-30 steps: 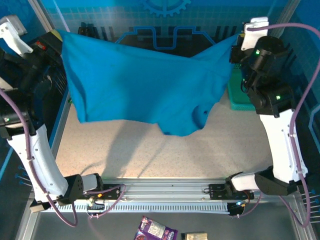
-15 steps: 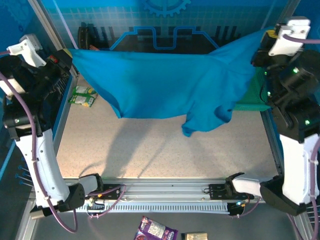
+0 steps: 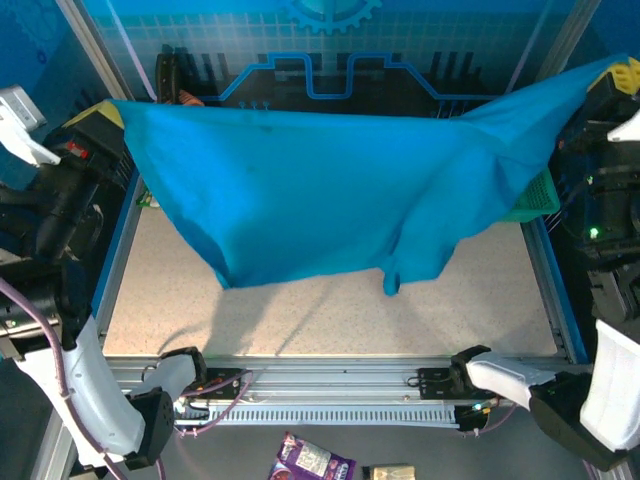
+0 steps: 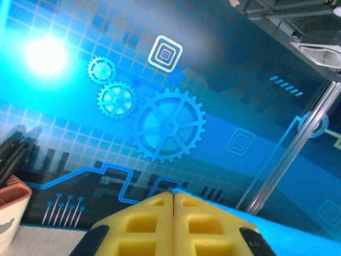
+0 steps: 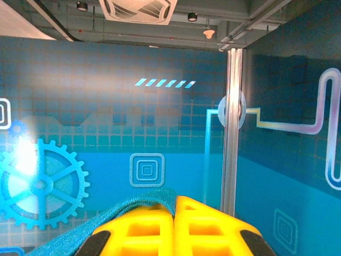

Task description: Fold the inside-out t-shirt

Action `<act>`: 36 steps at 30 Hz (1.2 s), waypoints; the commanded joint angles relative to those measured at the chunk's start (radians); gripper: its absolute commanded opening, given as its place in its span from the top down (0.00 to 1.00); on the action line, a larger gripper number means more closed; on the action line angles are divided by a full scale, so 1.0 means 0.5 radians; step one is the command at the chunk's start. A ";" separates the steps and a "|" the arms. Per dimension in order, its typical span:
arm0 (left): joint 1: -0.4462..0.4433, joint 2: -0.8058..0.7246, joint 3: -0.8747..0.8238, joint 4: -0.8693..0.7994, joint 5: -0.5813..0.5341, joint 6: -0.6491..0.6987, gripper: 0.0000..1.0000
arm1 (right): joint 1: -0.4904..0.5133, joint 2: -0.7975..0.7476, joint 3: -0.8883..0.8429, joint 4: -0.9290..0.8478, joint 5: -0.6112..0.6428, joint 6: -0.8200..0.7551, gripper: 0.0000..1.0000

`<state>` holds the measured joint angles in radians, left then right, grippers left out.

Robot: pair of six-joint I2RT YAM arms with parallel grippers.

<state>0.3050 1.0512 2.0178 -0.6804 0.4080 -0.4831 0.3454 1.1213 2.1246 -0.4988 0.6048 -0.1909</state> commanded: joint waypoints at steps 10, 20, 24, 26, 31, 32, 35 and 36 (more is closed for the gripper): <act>-0.131 0.538 -0.885 0.610 0.145 -0.167 1.00 | -0.281 0.709 -0.318 0.112 -0.190 0.187 1.00; -0.327 1.426 -0.770 0.656 -0.077 -0.030 1.00 | -0.412 1.687 0.028 0.039 -0.524 0.409 1.00; -0.370 1.611 -0.542 0.510 -0.189 0.018 0.75 | -0.404 1.930 0.359 -0.312 -0.660 0.501 0.80; -0.390 1.650 -0.458 0.395 -0.245 0.077 0.56 | -0.385 1.951 0.398 -0.476 -0.688 0.541 0.59; -0.440 1.500 -0.563 0.235 -0.415 0.237 0.49 | -0.284 1.664 -0.066 -0.457 -0.744 0.619 0.51; -0.454 1.449 -0.608 0.190 -0.459 0.275 0.49 | -0.259 1.586 -0.197 -0.432 -0.784 0.648 0.51; -0.520 1.263 -0.856 0.113 -0.591 0.331 0.51 | -0.183 1.395 -0.548 -0.368 -0.970 0.766 0.51; -0.549 1.198 -0.949 0.097 -0.642 0.338 0.52 | -0.155 1.350 -0.640 -0.352 -1.038 0.799 0.51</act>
<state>0.0631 1.7435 1.6287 -0.5331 0.1818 -0.3801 0.2279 1.8687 1.8999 -0.6788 0.2012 0.1349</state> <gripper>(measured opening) 0.485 0.492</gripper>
